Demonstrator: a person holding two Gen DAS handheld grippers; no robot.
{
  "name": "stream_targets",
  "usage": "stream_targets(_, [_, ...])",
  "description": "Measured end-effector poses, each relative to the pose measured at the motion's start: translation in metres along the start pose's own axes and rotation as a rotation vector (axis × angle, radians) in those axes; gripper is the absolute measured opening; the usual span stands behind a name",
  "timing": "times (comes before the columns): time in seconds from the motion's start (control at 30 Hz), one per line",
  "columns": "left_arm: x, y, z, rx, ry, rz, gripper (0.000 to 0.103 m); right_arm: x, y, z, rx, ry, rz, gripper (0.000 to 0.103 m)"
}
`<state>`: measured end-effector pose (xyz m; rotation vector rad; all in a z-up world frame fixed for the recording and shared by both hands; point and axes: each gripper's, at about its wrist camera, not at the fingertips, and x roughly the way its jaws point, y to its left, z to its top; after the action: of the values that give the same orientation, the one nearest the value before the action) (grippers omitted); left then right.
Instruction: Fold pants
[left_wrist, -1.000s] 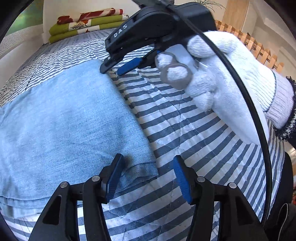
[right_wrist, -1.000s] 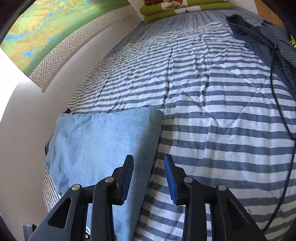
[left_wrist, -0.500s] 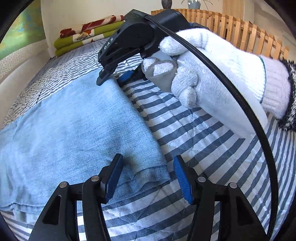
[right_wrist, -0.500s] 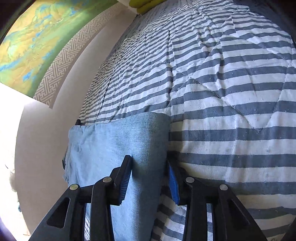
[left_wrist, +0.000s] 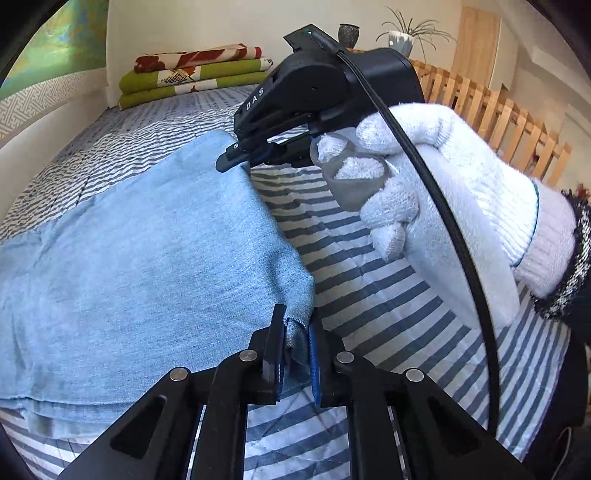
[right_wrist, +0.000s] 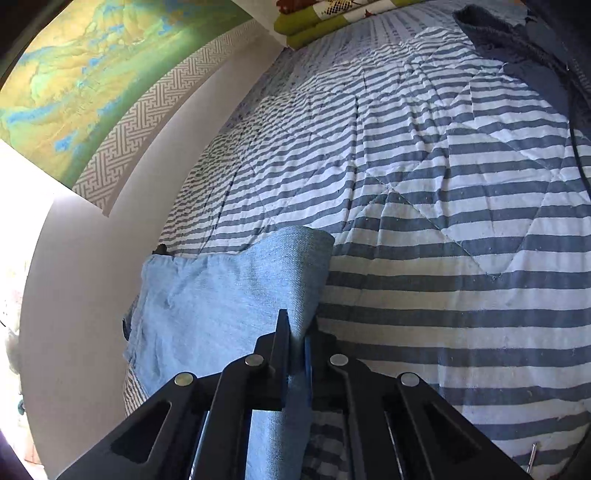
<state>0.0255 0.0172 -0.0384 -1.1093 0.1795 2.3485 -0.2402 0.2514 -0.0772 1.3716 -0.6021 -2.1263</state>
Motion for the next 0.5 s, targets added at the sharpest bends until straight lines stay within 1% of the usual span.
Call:
stream_targets(0.07, [-0.008,-0.007,0.007,0.002,-0.018,-0.033,0.01,-0.015,-0.001,-0.002,0.006,-0.018,-0.001,0.005])
stream_targets(0.1, [-0.008,-0.011,0.016,0.011,-0.027,-0.049,0.01,-0.024,-0.001,-0.003,0.007,-0.032,-0.003,0.004])
stream_targets(0.13, [-0.011,-0.019,0.018,0.027,-0.03,-0.07,0.01,-0.034,0.0,-0.005,0.004,-0.045,-0.008,0.004])
stream_targets(0.23, [-0.019,-0.041,0.022,-0.004,-0.034,-0.184,0.01,-0.07,-0.005,-0.011,0.001,-0.073,-0.043,0.004])
stream_targets(0.3, [-0.025,-0.061,0.027,0.007,-0.045,-0.247,0.01,-0.098,-0.01,-0.018,0.013,-0.091,-0.066,0.004])
stream_targets(0.4, [-0.039,-0.104,0.026,0.06,-0.064,-0.335,0.01,-0.148,-0.022,-0.04,0.042,-0.138,-0.117,0.004])
stream_targets(0.47, [-0.045,-0.131,0.022,0.078,-0.057,-0.396,0.01,-0.182,-0.034,-0.063,0.088,-0.169,-0.127,0.004])
stream_targets(0.5, [-0.044,-0.138,0.02,0.083,-0.046,-0.421,0.01,-0.197,-0.039,-0.073,0.102,-0.18,-0.137,0.004])
